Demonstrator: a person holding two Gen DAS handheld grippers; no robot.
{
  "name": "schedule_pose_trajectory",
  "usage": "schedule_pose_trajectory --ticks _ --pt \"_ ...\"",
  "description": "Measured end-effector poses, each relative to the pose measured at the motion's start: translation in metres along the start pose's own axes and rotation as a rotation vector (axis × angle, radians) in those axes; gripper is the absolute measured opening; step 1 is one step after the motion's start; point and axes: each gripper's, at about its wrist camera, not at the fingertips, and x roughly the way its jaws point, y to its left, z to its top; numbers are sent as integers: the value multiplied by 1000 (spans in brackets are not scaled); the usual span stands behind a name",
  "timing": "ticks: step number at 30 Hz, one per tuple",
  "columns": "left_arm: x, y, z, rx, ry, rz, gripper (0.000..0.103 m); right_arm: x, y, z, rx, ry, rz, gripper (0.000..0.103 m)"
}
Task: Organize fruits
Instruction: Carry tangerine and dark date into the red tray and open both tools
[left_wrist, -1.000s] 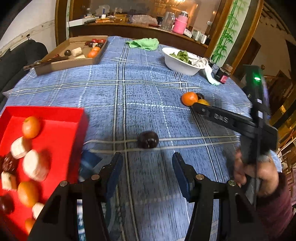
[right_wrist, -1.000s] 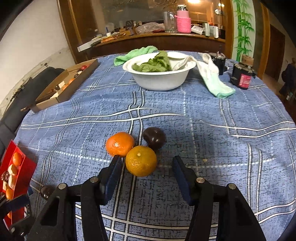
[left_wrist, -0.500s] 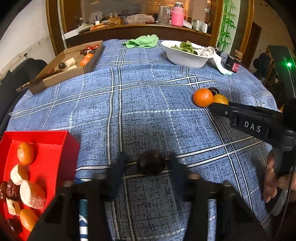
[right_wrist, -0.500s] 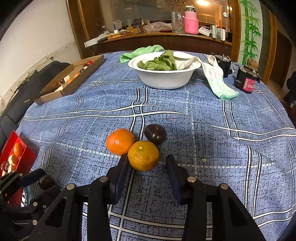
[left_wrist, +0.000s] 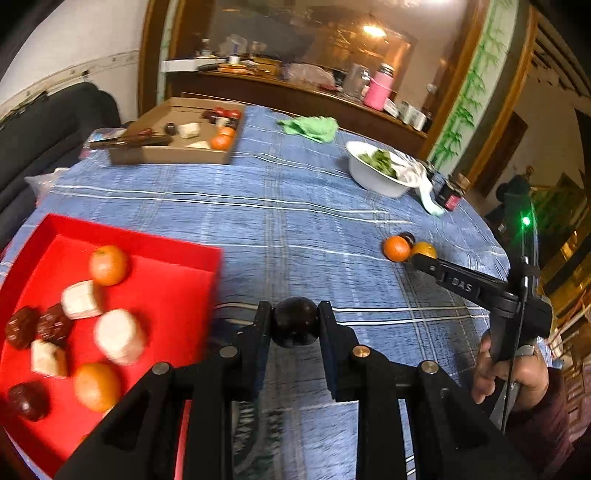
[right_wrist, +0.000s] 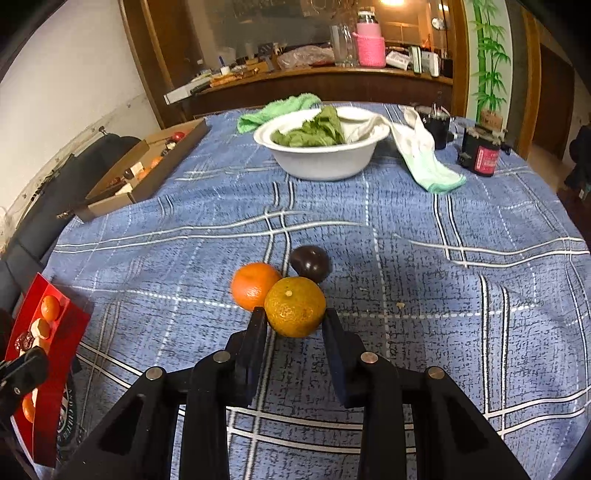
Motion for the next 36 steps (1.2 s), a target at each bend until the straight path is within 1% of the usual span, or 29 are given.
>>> schedule_pose_trajectory --ticks 2,4,7,12,14,15,19,23,25,29,32,36 --pt "-9 16 2 -44 -14 0 24 -5 5 -1 -1 -16 -3 33" --pt "-22 33 1 -77 -40 19 24 -16 12 -2 -5 -45 6 33" --pt "-40 58 -6 -128 -67 26 24 -39 26 -9 -16 -80 32 33" --pt "-66 103 -20 -217 -102 56 24 -63 58 -24 -48 -84 85 33" --pt "-76 124 -24 -269 -115 72 24 -69 77 -30 -64 -70 131 33" --pt "-78 130 -25 -283 -119 76 24 -71 83 -32 -70 -65 145 33" --pt "-87 155 -31 -343 -136 95 24 -74 128 -38 -134 -32 212 34" --pt "-85 171 -37 -374 -126 111 24 -72 175 -44 -206 13 280 34" --pt "-81 178 -40 -392 -113 106 24 -68 197 -50 -235 41 313 34" --pt "-75 187 -44 -407 -95 101 24 -60 237 -68 -309 87 347 34" --pt "-72 190 -44 -410 -86 98 24 -55 261 -83 -366 113 353 34" --pt "-70 195 -43 -428 -82 94 27 -49 279 -99 -417 138 358 34"
